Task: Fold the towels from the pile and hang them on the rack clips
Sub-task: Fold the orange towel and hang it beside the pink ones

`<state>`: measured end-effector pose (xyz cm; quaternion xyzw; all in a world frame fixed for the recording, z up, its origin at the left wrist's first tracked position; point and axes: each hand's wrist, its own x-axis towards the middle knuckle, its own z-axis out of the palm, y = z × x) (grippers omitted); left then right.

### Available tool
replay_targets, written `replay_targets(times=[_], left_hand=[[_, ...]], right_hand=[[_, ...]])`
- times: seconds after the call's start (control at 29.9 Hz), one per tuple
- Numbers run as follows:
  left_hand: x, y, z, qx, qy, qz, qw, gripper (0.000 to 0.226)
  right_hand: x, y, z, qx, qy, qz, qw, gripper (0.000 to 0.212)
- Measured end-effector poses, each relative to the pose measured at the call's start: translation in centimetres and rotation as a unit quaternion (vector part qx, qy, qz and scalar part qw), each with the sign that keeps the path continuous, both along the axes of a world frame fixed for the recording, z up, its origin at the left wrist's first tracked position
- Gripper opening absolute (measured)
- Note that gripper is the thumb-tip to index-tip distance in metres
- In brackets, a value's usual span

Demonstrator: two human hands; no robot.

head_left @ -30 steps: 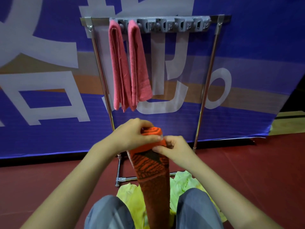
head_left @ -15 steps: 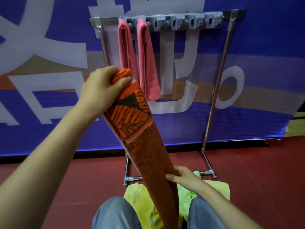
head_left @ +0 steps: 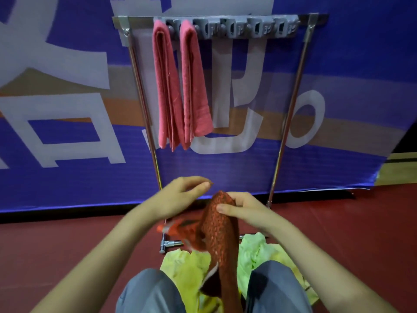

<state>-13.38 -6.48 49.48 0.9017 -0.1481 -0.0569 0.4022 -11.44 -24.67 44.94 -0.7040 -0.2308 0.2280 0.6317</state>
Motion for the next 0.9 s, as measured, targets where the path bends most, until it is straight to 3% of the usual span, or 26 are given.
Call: replay_targets(times=[0.13,0.3,0.37,0.54,0.67,0.8,0.9], left_hand=[[-0.2,-2.0,-0.4,-0.129,0.014,-0.013,0.991,0.036],[-0.2,-3.2,0.7,-0.169,0.047,-0.015,0.984,0.048],[-0.4,-3.2,1.2,-0.181,0.052,-0.027,0.982,0.037],[-0.5,-3.1,1.8,-0.208,0.022,-0.032,0.977,0.029],[-0.4,-2.4,1.8,-0.209,0.009,-0.008,0.978,0.029],[-0.2,-2.3,1.3,-0.186,0.002,0.0,0.983,0.024],[-0.3,-3.5,1.8,-0.245,0.052,-0.012,0.968,0.036]], right_hand=[[0.2,-0.1,2.2,0.006,0.005,0.036,0.999,0.01],[0.1,-0.8,3.2,0.035,0.049,0.04,0.997,0.017],[-0.1,-0.9,3.4,0.052,0.072,0.056,0.995,0.021],[-0.1,-1.2,3.0,0.059,0.097,0.058,0.992,0.067],[-0.2,-1.7,2.6,0.034,0.082,0.042,0.995,0.068],[0.1,-1.3,3.4,0.134,0.06,-0.019,0.989,0.066],[0.2,0.0,4.4,0.21,0.055,-0.044,0.975,0.056]])
